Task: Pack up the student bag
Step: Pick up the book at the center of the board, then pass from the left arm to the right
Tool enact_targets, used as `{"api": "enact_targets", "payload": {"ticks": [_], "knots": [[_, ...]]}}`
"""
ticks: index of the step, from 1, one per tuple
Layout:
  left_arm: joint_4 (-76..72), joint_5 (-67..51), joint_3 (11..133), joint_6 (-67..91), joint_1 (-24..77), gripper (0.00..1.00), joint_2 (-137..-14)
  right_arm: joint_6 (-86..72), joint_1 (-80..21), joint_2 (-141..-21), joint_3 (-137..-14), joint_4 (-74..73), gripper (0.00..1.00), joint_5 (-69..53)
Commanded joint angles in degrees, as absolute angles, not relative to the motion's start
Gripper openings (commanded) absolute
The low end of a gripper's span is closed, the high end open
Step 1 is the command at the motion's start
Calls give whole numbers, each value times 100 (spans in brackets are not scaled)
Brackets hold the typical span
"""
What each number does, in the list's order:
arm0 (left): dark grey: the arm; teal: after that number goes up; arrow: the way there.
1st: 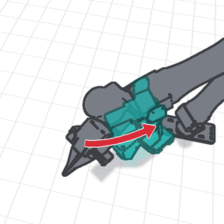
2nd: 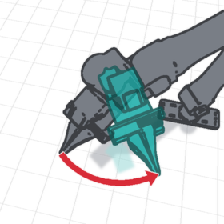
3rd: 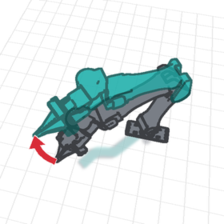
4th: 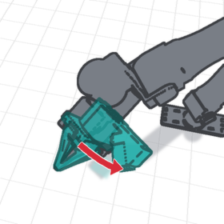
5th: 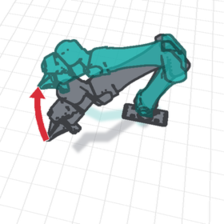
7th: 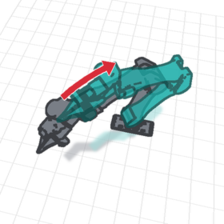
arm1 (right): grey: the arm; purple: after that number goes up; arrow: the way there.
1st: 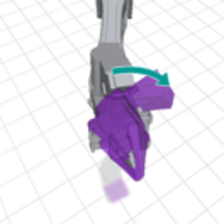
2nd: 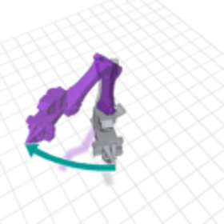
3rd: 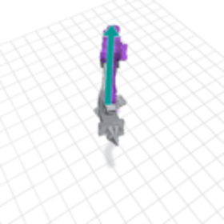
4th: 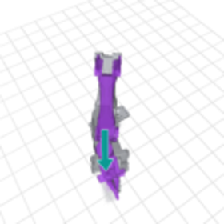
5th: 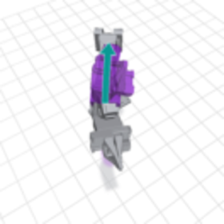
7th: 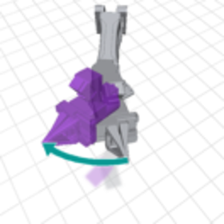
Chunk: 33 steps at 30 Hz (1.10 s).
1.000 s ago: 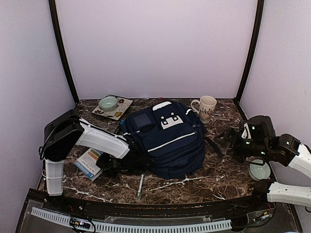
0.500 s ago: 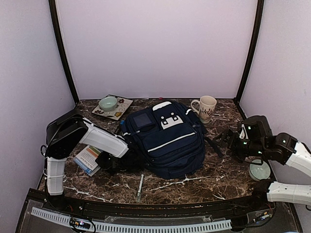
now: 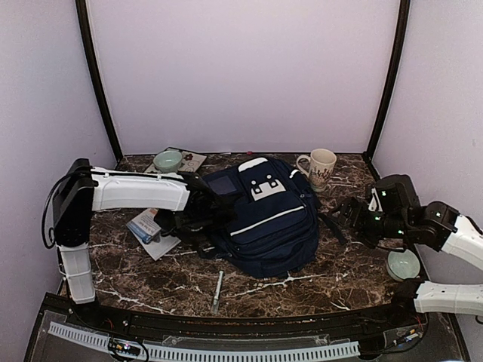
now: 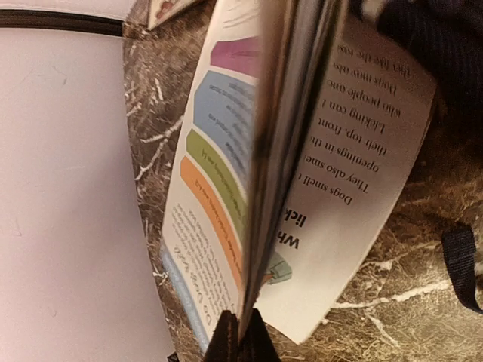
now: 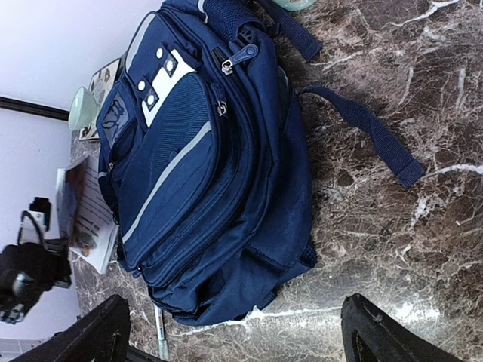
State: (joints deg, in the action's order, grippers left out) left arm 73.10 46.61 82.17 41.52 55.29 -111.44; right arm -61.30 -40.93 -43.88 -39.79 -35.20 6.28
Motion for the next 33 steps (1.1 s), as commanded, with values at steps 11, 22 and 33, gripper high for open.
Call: {"api": "enact_targets", "payload": {"ticks": [11, 22, 33], "knots": [[8385, 5192, 10844, 3323, 5353, 0, -10368, -5712, -4087, -4933, -4405, -2986, 98, 401], [7749, 3982, 13229, 1968, 5357, 0, -10468, -5534, -4087, -4960, -4582, -3036, 98, 506], [4203, -607, 12525, 1712, 5267, 0, -9602, -5077, -4087, -4370, -4513, -3008, 98, 1080]]}}
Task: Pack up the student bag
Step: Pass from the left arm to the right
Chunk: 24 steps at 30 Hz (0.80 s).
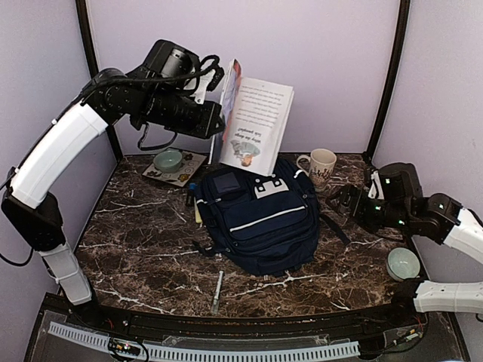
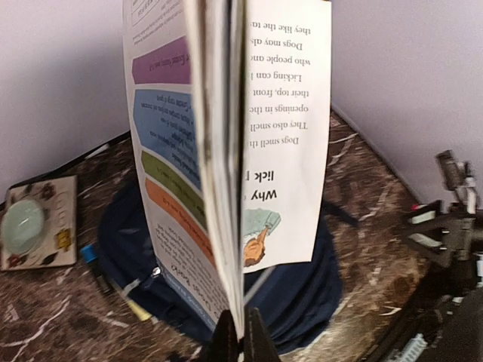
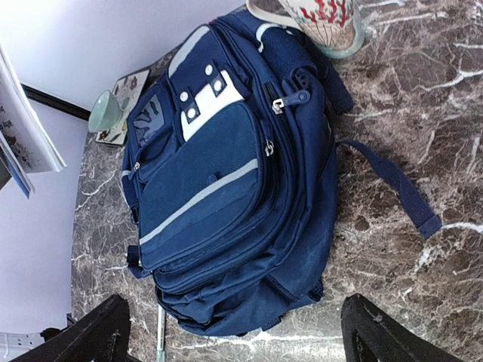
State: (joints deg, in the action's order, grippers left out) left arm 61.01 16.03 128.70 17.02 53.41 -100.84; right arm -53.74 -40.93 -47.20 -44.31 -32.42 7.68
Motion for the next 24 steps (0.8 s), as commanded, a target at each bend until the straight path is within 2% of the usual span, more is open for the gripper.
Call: {"api": "enact_targets", "payload": {"ticks": [1, 5, 8, 11, 13, 21, 24], "knots": [[3894, -998, 12430, 1867, 5247, 0, -9603, -5043, -4087, -4273, -4474, -2923, 98, 1093], [2933, -2081, 12283, 2478, 5133, 0, -9731, -4975, -4086, -3907, -4446, -2861, 99, 1314], [1451, -3043, 11507, 3315, 4866, 0, -9523, -5003, -4087, -3652, -4457, -3028, 99, 1545], [221, -3616, 10824, 4155, 4609, 0, -9381, -5118, -4087, -3358, -4462, -3298, 100, 1883], [40, -3795, 10805, 4267, 4562, 0, -9418, -5197, -4079, -3169, -4430, -3316, 100, 1933], [-1276, -4465, 10175, 5108, 4562, 0, -9448, -5013, -4086, -2528, -3934, -1111, 100, 222], [-1527, -4562, 10160, 5283, 4562, 0, -9491, -5276, -4086, -2578, -3828, -564, 100, -15]]}}
